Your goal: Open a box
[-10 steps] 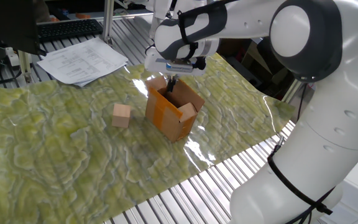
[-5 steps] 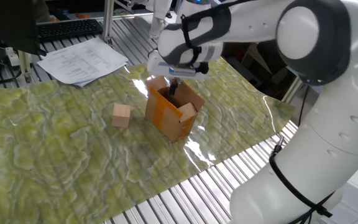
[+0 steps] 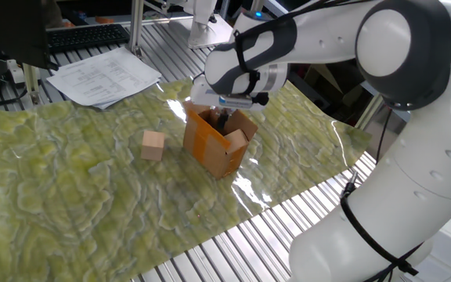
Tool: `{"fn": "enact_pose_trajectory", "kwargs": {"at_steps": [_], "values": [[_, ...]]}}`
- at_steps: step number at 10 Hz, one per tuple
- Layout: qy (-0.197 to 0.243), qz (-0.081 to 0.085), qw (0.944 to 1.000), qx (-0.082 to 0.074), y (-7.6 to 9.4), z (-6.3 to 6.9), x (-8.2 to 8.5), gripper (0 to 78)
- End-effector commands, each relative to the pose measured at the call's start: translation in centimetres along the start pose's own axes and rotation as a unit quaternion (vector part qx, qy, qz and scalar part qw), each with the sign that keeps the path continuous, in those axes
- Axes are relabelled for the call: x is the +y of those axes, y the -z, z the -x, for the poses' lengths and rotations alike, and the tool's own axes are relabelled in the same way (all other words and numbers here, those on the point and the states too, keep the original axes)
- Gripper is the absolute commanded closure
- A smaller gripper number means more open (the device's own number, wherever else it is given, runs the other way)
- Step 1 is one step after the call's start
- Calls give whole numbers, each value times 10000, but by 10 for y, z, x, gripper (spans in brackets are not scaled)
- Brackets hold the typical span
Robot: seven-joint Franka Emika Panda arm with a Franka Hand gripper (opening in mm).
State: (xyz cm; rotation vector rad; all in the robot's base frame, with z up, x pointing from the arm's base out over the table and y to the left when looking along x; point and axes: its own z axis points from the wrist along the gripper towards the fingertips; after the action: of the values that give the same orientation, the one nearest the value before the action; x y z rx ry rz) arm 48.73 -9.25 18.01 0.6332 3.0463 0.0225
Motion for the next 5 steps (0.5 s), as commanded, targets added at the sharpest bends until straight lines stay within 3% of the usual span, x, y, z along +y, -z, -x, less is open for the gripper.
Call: {"fn": "enact_pose_trajectory", "kwargs": {"at_steps": [1,5], "values": [[45,10,10000,-12,-3,-6,-6,776],[92,-15,10000,-28,-10,-15,-14,776]]}}
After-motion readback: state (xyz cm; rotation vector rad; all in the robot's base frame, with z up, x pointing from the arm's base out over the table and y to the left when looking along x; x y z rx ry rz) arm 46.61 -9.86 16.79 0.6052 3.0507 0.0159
